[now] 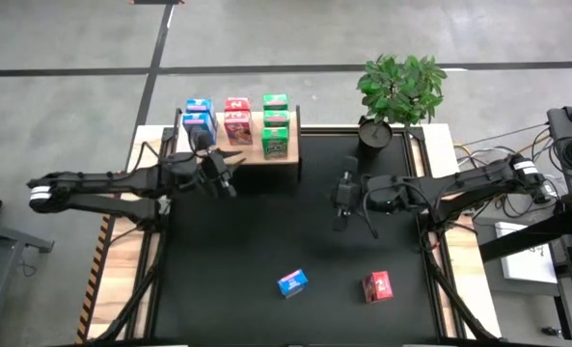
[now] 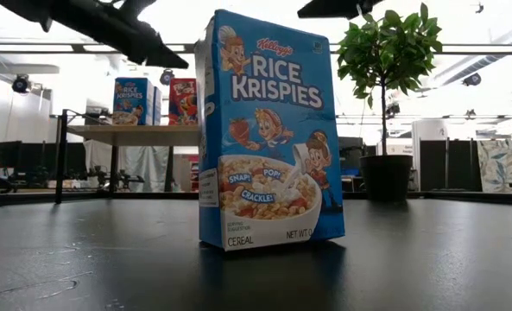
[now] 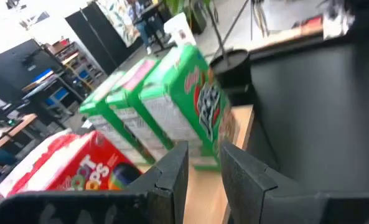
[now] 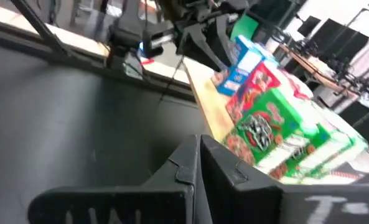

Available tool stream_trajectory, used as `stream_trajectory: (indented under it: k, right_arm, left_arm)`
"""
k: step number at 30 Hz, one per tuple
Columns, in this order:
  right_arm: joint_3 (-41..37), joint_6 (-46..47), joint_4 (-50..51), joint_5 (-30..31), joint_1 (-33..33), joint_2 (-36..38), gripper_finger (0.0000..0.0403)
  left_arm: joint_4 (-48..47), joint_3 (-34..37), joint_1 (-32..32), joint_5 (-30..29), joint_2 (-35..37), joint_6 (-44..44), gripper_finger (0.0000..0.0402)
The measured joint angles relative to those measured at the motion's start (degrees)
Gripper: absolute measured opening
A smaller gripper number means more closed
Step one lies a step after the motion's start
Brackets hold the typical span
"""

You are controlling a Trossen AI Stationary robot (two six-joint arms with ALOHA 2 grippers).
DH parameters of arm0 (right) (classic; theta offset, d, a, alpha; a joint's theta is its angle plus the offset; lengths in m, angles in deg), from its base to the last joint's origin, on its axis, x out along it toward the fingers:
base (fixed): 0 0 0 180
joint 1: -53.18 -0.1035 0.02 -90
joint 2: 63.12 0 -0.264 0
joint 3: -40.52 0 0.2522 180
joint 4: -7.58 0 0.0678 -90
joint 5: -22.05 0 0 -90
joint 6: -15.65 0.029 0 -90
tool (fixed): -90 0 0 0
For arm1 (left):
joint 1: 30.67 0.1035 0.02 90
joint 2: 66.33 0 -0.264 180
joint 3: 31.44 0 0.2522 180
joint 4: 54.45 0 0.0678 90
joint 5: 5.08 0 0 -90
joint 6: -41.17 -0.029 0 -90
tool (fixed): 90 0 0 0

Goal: Stack cereal on shelf
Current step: Put the green cereal box on the shelf aligned with the other green cereal boxes

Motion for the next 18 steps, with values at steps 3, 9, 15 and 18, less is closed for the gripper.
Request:
stream_trajectory:
  k: [3, 9, 15, 18]
  right_arm:
    - [-1.3, -0.4, -0.2, 0.4, 0.2, 0.1, 0.0009]
    - [-2.8, 0.0, 0.1, 0.6, 0.4, 0.0, 0.0009]
    - [-2.9, 0.7, -1.5, 0.6, 0.4, -0.4, 0.0009]
    - [-2.9, 0.3, -1.3, 0.6, 0.4, -0.4, 0.0009]
  left_arm:
    - [1.1, 0.1, 1.7, 0.0, -1.7, -0.6, 0.0075]
    - [6.7, 0.1, 3.6, 0.0, -5.5, 0.9, 0.0075]
    - [14.9, 0.3, 3.4, -5.2, -12.4, 2.7, 0.0052]
    - [17.7, 0.3, 3.7, -6.9, -14.6, 2.8, 0.0019]
